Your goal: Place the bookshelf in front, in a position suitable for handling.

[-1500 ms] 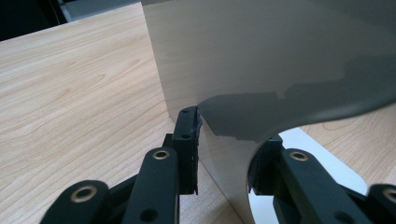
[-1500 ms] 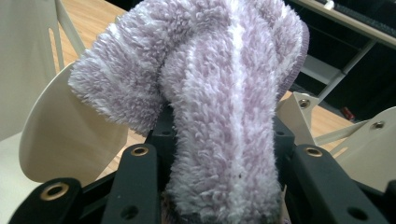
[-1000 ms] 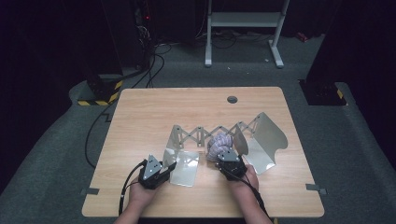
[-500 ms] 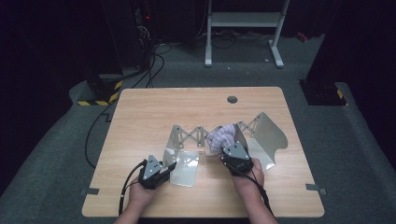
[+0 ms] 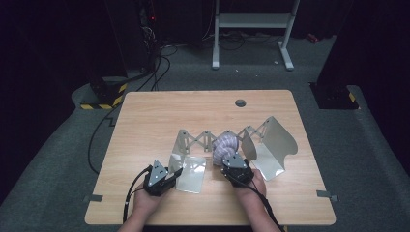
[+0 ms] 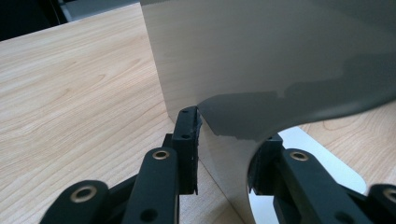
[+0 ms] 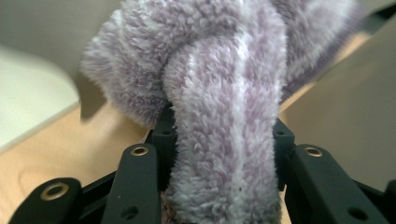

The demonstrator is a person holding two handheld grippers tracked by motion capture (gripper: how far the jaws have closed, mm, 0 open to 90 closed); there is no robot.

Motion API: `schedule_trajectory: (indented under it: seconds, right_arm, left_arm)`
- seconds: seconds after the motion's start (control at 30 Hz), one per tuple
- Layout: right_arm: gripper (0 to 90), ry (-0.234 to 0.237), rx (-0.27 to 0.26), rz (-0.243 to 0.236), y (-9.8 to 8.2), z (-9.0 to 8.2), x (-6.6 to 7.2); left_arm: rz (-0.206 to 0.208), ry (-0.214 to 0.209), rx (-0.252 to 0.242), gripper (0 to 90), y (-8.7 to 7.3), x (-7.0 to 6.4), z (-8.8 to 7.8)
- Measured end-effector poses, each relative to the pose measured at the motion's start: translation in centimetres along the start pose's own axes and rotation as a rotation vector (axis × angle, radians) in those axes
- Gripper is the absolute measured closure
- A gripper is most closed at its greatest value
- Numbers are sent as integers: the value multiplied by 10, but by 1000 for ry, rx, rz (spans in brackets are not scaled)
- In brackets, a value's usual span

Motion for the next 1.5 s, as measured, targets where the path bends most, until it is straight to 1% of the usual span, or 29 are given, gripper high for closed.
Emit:
schedule_trajectory:
  seconds: [0.03,0.07,0.1,0.17,0.2,0.33,0.4,0.43,0.5,0.63,0.77,0.87,0.97,1.0,1.03,1.13,1.2,1.3,1.4,1.5]
  right_arm:
    - [593,19,10,-9,-4,3,5]
    - [593,29,12,-14,-5,4,7]
    - [593,51,15,-18,-7,5,12]
    - [592,63,8,-32,-9,3,15]
    - [592,71,3,-30,-10,2,16]
    - [590,76,-7,-18,-13,2,19]
    - [590,71,-17,-12,-12,2,20]
    - [589,64,-25,-20,-9,3,19]
    - [589,51,-44,-17,-2,1,17]
    - [589,17,-100,-11,19,-8,7]
    - [589,-19,-175,-2,39,-26,-7]
    - [587,-38,-217,5,50,-37,-15]
    - [586,-51,-258,18,60,-48,-22]
    - [586,-51,-258,18,60,-48,-22]
    - [586,-57,-283,27,65,-54,-25]
    - [587,-58,-302,38,66,-58,-27]
    - [589,-42,-299,39,64,-57,-23]
    - [595,-19,-273,30,55,-49,-14]
    - [597,31,-215,18,40,-34,-1]
    - [596,75,-146,-11,23,-19,14]
  left_arm:
    - [0,0,0,689,0,0,0]
    - [-1,0,-1,689,0,0,0]
    - [-1,0,-1,689,0,0,0]
    - [-1,1,-1,689,0,0,0]
    - [-3,1,-1,688,0,0,0]
    - [-9,-1,-3,689,0,0,1]
    - [-12,1,-2,690,0,0,1]
    - [-14,3,-2,692,0,0,1]
    - [-12,9,-1,695,1,0,1]
    - [-13,15,0,701,0,0,0]
    - [-11,17,-2,701,0,0,0]
    - [-12,15,-3,700,0,0,0]
    - [-12,15,-3,698,0,0,1]
    - [-12,15,-3,698,0,0,1]
    - [-9,14,-2,696,-1,1,1]
    - [-12,12,0,694,-1,1,1]
    - [-14,11,0,693,-1,0,1]
    - [-17,11,-1,691,-1,0,1]
    - [-17,11,0,691,0,0,1]
    - [-24,10,-2,690,0,0,1]
Point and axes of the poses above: each handheld gripper's, and its own axes: z roughly forward along the jaws, y roughly out of its top, x roughly to its left, the point moved 7 cm from there along z, roughly forward along the jaws, and after that the axes turned 14 degrees about -z, right-handed, at the moved point
